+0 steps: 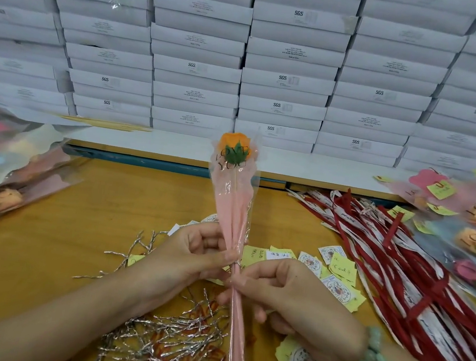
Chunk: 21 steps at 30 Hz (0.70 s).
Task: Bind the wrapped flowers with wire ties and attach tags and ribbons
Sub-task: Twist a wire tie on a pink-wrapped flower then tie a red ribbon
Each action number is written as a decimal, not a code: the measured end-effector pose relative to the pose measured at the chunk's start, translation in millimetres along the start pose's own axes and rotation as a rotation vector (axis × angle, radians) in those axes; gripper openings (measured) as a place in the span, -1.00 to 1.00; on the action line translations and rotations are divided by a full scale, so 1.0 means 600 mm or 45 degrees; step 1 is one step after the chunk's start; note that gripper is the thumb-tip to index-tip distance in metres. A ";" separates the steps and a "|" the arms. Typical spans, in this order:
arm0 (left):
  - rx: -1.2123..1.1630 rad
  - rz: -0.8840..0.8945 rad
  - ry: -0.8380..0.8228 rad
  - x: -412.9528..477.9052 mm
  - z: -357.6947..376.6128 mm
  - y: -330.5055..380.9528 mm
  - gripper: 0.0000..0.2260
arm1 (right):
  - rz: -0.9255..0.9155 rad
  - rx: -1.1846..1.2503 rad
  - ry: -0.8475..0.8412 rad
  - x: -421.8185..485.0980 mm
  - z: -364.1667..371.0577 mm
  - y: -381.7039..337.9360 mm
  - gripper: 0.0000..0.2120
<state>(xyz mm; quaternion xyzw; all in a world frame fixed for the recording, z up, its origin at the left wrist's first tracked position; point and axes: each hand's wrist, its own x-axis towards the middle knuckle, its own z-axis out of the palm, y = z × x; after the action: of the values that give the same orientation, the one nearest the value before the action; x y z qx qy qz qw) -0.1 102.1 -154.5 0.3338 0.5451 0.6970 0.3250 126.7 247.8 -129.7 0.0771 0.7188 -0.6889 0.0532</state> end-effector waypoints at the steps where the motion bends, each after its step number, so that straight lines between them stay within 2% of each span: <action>1: 0.014 -0.003 0.006 0.000 0.001 0.000 -0.71 | 0.007 -0.024 0.014 0.000 0.000 0.001 -0.71; 6: 0.021 -0.015 0.007 -0.002 0.004 0.000 -0.72 | -0.020 -0.091 0.001 -0.005 0.001 -0.003 -0.77; 9: 0.015 -0.023 0.033 -0.001 0.005 0.001 -0.71 | -0.092 -0.289 0.020 -0.007 -0.004 -0.014 -0.74; 11: 0.020 -0.031 0.047 -0.001 0.006 0.001 -0.69 | -0.170 -0.545 0.050 -0.009 -0.016 -0.030 -0.72; 13: 0.033 -0.043 0.057 -0.001 0.006 0.002 -0.68 | -0.201 -0.938 0.164 -0.011 -0.038 -0.046 -0.73; 16: 0.039 -0.059 0.067 -0.002 0.006 0.003 -0.66 | -0.122 -1.886 0.584 -0.008 -0.095 -0.057 -0.78; 17: 0.043 -0.063 0.063 -0.002 0.006 0.003 -0.65 | -0.060 -2.057 0.700 -0.006 -0.117 -0.055 -0.79; 19: 0.050 -0.069 0.051 -0.002 0.006 0.003 -0.65 | 0.119 -2.208 0.811 -0.001 -0.154 -0.044 -0.79; 21: 0.056 -0.067 0.045 -0.002 0.005 0.002 -0.66 | 0.296 -2.266 0.818 0.003 -0.177 -0.032 -0.74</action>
<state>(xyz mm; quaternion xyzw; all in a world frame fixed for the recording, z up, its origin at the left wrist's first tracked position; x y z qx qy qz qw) 3.1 102.4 -152.8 0.3140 0.5746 0.6819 0.3259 124.2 353.2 -106.2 0.2650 0.9475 0.1747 -0.0395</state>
